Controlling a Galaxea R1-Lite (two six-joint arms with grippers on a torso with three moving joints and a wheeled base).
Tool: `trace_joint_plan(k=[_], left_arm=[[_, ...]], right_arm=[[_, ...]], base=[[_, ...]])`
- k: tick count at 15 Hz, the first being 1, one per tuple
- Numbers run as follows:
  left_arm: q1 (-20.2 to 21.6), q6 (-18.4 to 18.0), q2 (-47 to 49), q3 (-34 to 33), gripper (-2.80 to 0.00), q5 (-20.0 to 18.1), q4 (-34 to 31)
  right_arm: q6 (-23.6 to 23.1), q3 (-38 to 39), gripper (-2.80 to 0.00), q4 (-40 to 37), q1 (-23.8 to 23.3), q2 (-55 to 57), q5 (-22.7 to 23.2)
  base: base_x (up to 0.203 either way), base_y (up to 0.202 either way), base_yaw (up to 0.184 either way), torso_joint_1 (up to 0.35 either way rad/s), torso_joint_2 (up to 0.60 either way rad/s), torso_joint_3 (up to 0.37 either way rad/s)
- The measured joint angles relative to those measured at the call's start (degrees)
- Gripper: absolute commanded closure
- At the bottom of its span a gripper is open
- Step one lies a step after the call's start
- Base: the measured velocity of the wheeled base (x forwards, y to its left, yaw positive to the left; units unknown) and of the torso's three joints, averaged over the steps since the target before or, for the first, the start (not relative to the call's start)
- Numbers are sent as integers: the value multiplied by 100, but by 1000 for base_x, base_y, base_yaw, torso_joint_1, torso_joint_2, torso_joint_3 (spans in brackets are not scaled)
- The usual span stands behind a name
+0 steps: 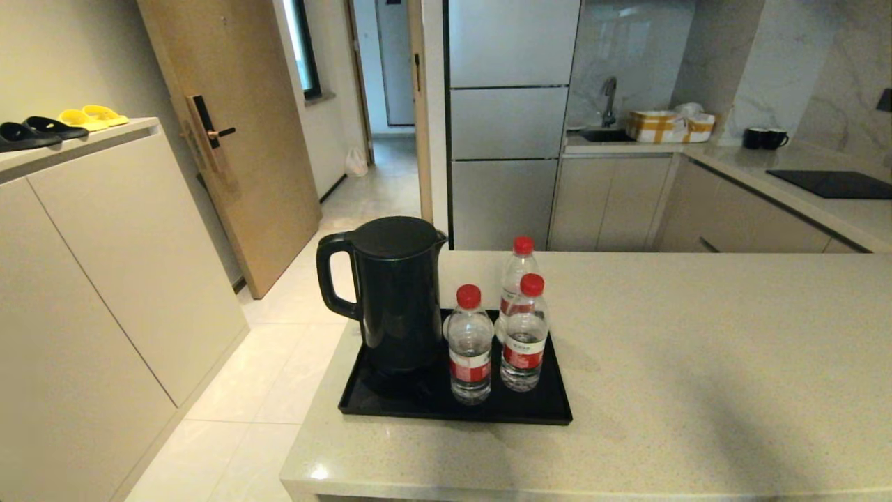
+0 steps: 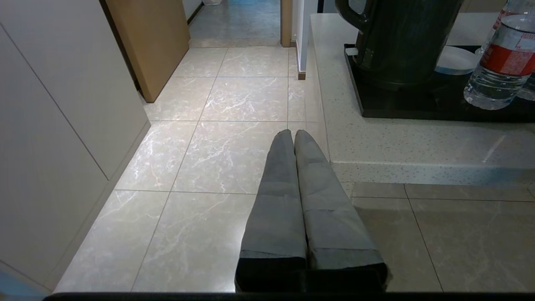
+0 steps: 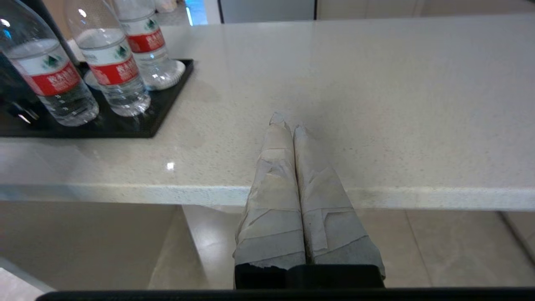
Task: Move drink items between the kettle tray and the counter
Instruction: Pick up the bottled water
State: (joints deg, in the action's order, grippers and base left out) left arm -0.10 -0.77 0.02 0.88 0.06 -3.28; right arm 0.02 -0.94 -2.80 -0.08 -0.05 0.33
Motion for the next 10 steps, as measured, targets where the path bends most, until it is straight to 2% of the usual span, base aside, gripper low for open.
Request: trace_joint_plan(k=[10], left_arm=[[0,-2,0,0,0,1,0]], right_arm=[[16,50,0,218,-2,-2,5]], base=[[0,0,0,0,3,1]])
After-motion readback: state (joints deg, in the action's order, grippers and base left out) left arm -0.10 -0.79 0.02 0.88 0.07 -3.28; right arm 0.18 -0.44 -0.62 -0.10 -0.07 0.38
